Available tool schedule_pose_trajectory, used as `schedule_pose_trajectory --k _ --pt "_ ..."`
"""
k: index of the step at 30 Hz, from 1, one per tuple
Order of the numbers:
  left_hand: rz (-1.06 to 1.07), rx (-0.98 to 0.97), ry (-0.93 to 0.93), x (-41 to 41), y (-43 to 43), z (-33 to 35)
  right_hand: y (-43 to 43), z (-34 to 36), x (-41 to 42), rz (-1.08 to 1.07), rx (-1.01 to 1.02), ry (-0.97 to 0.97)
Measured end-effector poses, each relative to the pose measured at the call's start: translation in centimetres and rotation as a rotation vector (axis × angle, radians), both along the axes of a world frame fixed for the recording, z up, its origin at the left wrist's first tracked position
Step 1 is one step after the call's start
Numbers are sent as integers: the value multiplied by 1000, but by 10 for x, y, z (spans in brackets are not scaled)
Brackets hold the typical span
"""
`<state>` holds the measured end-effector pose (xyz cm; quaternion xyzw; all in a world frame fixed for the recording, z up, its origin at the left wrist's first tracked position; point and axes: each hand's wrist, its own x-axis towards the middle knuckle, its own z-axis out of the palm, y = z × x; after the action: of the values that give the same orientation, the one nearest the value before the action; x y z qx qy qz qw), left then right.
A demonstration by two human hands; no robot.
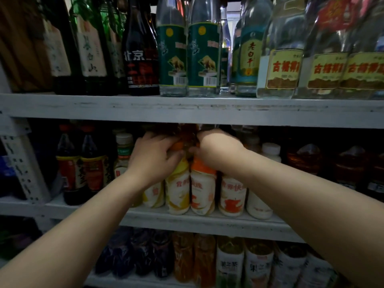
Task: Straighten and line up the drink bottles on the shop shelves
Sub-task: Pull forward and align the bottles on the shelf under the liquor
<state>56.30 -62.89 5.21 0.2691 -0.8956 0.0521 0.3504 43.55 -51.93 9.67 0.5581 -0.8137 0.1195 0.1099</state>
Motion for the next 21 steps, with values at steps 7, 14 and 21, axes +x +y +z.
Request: schedule_pose_trajectory --k 7,14,21 --pt "-35 175 139 0 1 -1 8 9 -3 65 46 7" --pt "-102 226 181 -6 2 1 12 11 -10 111 56 -5" --pt "-168 276 85 -7 0 9 9 4 -12 61 -50 5"
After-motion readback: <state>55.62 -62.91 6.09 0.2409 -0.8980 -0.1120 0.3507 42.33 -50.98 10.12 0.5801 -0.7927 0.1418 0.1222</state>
